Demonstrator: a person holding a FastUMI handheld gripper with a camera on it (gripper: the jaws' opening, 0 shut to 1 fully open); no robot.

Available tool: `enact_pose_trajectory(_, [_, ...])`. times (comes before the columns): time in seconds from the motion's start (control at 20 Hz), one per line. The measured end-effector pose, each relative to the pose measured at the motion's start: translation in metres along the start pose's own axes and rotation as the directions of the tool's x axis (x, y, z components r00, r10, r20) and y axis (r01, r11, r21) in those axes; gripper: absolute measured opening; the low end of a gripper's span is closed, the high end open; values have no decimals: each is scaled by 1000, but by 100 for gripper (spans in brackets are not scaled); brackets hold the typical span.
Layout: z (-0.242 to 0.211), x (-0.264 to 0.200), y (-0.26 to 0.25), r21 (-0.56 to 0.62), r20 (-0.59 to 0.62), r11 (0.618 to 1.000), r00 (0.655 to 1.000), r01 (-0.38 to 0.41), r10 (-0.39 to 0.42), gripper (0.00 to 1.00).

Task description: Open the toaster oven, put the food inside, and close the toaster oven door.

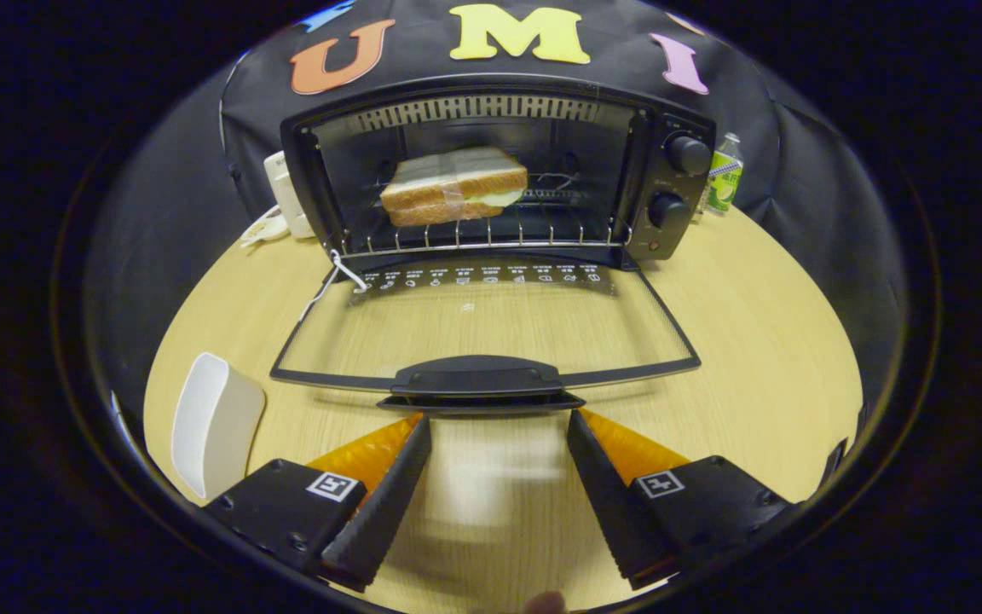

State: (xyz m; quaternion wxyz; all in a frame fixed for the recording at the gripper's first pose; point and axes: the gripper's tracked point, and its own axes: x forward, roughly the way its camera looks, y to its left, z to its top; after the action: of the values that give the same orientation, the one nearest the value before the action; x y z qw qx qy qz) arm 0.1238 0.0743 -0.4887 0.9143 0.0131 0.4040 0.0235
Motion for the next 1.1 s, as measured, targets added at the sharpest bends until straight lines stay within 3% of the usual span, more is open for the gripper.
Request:
enact_pose_trajectory(0.25, [31, -42, 2, 14, 84, 999, 996, -31, 29, 100])
enact_pose_trajectory(0.6, [129, -97, 8, 0, 262, 998, 963, -68, 65, 100])
enact_pose_trajectory(0.85, [236, -187, 12, -15, 461, 993, 881, -114, 108, 100])
enact_pose_trajectory(1.1, [282, -271, 22, -78, 601, 990, 787, -117, 140, 100])
